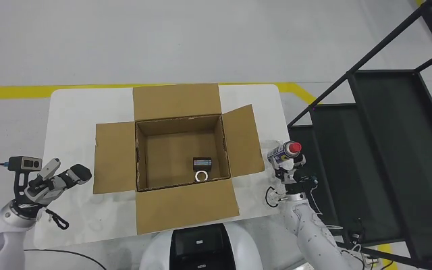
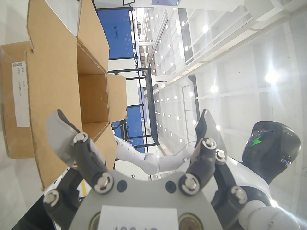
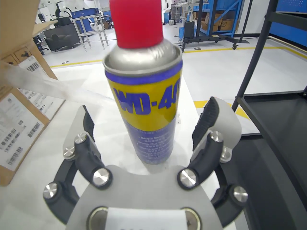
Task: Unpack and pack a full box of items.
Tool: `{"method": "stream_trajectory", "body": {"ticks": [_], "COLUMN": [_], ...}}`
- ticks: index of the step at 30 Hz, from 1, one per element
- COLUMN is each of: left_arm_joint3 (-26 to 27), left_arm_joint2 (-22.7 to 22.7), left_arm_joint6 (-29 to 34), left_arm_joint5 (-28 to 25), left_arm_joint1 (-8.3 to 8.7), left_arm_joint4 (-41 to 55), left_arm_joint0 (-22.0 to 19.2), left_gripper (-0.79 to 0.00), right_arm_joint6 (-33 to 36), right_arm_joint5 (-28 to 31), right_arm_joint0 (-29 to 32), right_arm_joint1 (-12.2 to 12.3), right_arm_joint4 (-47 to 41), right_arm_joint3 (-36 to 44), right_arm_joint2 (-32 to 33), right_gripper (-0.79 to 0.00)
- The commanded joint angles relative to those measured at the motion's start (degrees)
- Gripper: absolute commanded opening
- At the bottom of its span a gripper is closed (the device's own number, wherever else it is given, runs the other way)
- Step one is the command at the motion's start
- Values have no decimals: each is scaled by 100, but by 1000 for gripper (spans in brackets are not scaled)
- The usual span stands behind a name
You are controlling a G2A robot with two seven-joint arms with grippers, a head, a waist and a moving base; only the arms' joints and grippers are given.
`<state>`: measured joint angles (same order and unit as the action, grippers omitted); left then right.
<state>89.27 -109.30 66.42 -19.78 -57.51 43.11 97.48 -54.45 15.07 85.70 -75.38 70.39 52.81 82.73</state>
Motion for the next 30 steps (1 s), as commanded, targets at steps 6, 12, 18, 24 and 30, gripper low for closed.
{"method": "stream_trajectory", "body": {"ticks": [6, 12, 18, 24, 30], "left_arm_joint3": [0, 0, 0, 0, 0], "left_arm_joint2": [0, 0, 0, 0, 0], "left_arm_joint6": [0, 0, 0, 0, 0], "left_arm_joint5": [0, 0, 0, 0, 0], "left_arm_joint1": [0, 0, 0, 0, 0], "left_arm_joint4": [0, 0, 0, 0, 0], "left_arm_joint0": [0, 0, 0, 0, 0], "left_gripper": [0, 0, 0, 0, 0], "right_arm_joint6": [1538, 2214, 2961, 4352, 5650], "right_arm_joint5": [-251, -338, 193, 1097, 1338], "right_arm_joint0": [1483, 2048, 2146, 2006, 1556], "right_arm_joint1": [168, 215, 251, 294, 308], "right_arm_joint4": [105, 237, 188, -329, -509], "right_arm_joint3": [2886, 4217, 5131, 5952, 6354], "right_arm_joint2": [620, 866, 819, 539, 8], "right_gripper": [0, 0, 0, 0, 0]}}
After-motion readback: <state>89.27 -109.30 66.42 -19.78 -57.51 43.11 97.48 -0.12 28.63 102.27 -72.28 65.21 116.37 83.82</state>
